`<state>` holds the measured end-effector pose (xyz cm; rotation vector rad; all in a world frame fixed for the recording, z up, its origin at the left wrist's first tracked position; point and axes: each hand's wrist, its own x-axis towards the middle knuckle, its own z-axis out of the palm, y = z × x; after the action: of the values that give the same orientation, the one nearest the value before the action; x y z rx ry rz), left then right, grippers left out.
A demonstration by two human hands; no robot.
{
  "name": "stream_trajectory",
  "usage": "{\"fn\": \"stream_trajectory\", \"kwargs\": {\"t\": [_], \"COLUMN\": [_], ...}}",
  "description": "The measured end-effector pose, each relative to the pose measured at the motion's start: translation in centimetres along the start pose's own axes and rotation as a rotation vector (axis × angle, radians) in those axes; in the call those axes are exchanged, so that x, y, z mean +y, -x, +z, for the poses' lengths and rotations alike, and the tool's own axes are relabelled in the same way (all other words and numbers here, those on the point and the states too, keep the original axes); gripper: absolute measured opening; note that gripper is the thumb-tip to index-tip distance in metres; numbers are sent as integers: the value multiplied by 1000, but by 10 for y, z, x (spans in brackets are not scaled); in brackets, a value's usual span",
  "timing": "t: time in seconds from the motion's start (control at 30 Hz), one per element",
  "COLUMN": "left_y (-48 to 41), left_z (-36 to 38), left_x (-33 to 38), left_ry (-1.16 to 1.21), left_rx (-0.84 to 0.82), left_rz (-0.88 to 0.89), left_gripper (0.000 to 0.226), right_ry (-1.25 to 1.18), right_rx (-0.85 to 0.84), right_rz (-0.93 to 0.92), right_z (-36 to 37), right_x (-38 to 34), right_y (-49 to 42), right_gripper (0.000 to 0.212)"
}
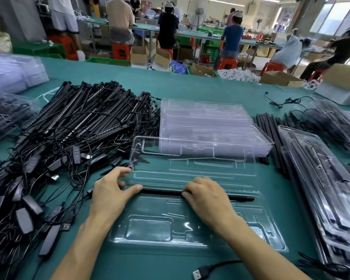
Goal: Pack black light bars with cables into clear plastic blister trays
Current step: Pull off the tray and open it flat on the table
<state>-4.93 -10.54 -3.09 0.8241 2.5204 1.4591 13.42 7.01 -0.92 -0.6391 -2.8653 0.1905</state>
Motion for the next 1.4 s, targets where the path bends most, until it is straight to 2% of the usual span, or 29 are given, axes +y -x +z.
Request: {"fn": "stream_trajectory", "kwargs": {"t": [0.13,0.3,0.37,0.5,0.67,0.8,0.9,1.03,1.17,1.3,1.33,1.4], "left_y": [2,-3,-7,-13,-19,-20,-17,-9,-10,-30,-39,-57], "left_z": [-5,-7,-9,-12,-15,-17,-12,-2,-5,-1,3,11], "left_x": [0,-2,-3,0,0,-2,1,10,15,26,29,32], "left_ry": [-22,-10,-18,-65,-111,-44,20,-6,-108,-376,-455,-620], "left_rx": [7,-28,-61,-118,-167,-175,-182,-205,-168,145,160,71], "left_rz": [-51,-105,-119,-145,-209,-260,-271,-267,-184,122,161,177], "left_gripper": [48,48,50,51,47,46,47,44,41,12,16,24], "right_ry": [-28,-26,-35,-46,-261,-307,-229,41,92,47,28,9], "right_rx": [22,103,141,192,302,279,229,190,274,358,366,380], "right_rz": [183,504,551,558,646,637,644,655,554,485,498,502], "right_z": [-12,-30,-31,-25,-24,-23,-27,-26,-14,-7,-5,-2], "right_x": [31,79,89,94,105,104,104,88,67,70,72,73], "right_y": [25,59,67,75,73,70,72,67,63,63,63,63], "right_gripper": [23,17,16,11,4,4,7,8,11,18,17,16]}}
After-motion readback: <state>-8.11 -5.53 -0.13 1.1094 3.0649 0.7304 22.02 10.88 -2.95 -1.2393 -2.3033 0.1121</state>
